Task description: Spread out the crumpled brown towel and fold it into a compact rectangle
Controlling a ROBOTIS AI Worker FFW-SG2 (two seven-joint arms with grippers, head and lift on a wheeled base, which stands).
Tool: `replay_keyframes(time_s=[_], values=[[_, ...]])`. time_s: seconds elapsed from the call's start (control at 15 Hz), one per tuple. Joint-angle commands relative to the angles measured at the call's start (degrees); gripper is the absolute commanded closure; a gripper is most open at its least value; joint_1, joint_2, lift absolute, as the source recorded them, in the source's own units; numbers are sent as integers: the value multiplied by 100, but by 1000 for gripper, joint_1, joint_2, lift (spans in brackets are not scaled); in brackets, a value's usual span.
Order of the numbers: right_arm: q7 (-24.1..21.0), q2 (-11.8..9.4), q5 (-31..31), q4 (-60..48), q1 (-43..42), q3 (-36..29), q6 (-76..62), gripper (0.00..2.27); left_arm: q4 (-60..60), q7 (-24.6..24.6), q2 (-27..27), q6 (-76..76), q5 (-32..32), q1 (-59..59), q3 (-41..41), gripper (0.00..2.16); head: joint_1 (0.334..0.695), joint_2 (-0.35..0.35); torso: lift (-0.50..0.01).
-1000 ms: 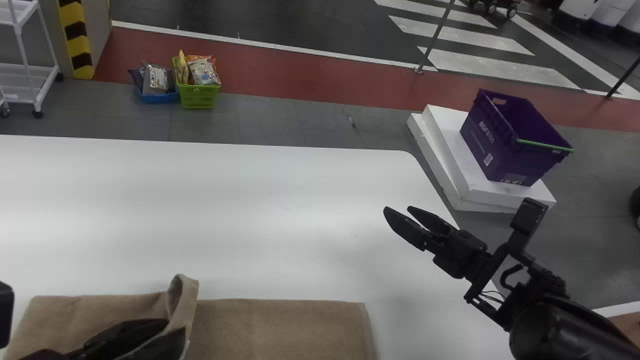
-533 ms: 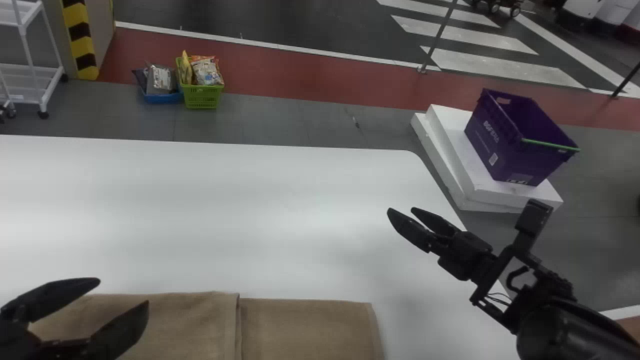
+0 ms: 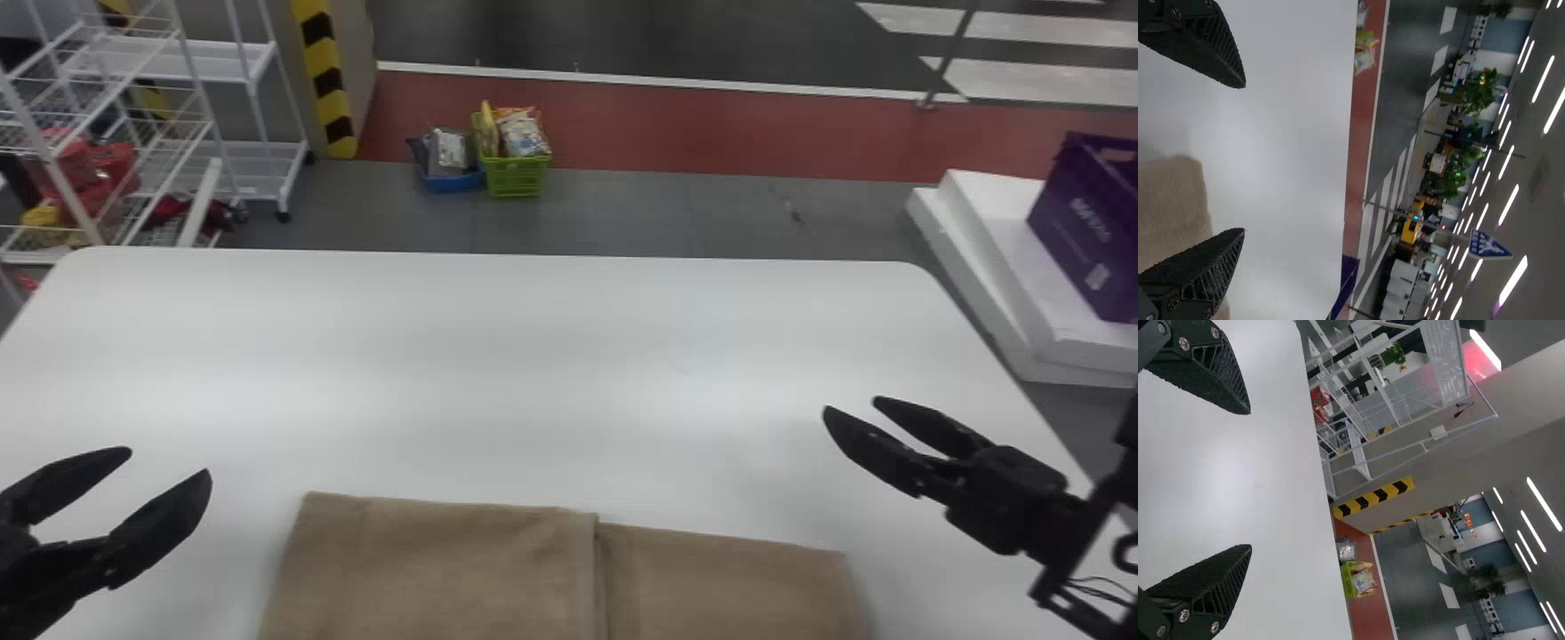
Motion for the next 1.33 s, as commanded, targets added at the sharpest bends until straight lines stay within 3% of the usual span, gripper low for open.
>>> replay_keyframes(time_s=[0.0,0.13,0.53,1.27], values=[[2,68,94,-364,177,221,314,93,459,-5,-15,-359,354,-146,662,33,695,13,-127],[2,77,103,-654,370,459,577,93,855,21,-15,-745,539,-243,1075,26,695,134,-127],[-7,82,498,-1314,730,1250,1158,93,1637,-14,71,-1273,908,-269,1611,26,695,350,-127],[-7,82,841,-1621,1011,1953,1509,90,1734,-304,71,-1273,1163,-225,1998,26,695,350,-127]])
